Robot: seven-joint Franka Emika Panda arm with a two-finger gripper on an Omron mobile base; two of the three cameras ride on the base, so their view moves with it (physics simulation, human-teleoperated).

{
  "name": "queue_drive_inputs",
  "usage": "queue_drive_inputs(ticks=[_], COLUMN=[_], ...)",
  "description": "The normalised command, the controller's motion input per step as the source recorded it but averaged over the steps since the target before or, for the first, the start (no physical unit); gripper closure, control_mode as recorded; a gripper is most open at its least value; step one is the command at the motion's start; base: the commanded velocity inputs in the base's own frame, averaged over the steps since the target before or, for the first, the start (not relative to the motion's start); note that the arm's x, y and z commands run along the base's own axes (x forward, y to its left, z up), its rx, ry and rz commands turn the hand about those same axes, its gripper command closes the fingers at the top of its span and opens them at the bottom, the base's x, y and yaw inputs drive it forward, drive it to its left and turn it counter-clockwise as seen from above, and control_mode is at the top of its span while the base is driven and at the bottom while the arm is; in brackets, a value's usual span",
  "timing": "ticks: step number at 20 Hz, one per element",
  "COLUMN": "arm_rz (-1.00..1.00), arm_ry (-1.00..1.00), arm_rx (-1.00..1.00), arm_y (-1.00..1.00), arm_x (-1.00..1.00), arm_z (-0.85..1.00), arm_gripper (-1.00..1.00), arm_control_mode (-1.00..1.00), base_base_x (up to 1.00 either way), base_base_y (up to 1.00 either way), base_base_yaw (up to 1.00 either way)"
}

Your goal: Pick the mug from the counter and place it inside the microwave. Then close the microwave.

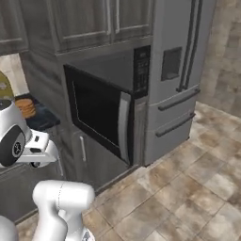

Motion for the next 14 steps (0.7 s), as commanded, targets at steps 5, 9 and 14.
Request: queue_drive_inputs(ticks=[5,9,14], arm_rz=[0.00,0.00,0.00], arm_ry=[0.00,0.00,0.00], arm_rx=[0.00,0.00,0.00], arm_y=[0.00,0.00,0.00], arm_x=[0.00,0.00,0.00], arm_z=[0.00,0.00,0.00], arm_gripper=[1.00,1.00,1.00], arm_control_mode=[1.00,1.00,1.00], base_base_x=[-0.76,-0.67,-0.61], base_base_y=[-0.05,-0.23,-0.46], base_base_yaw=[-0.69,-0.67,-0.61])
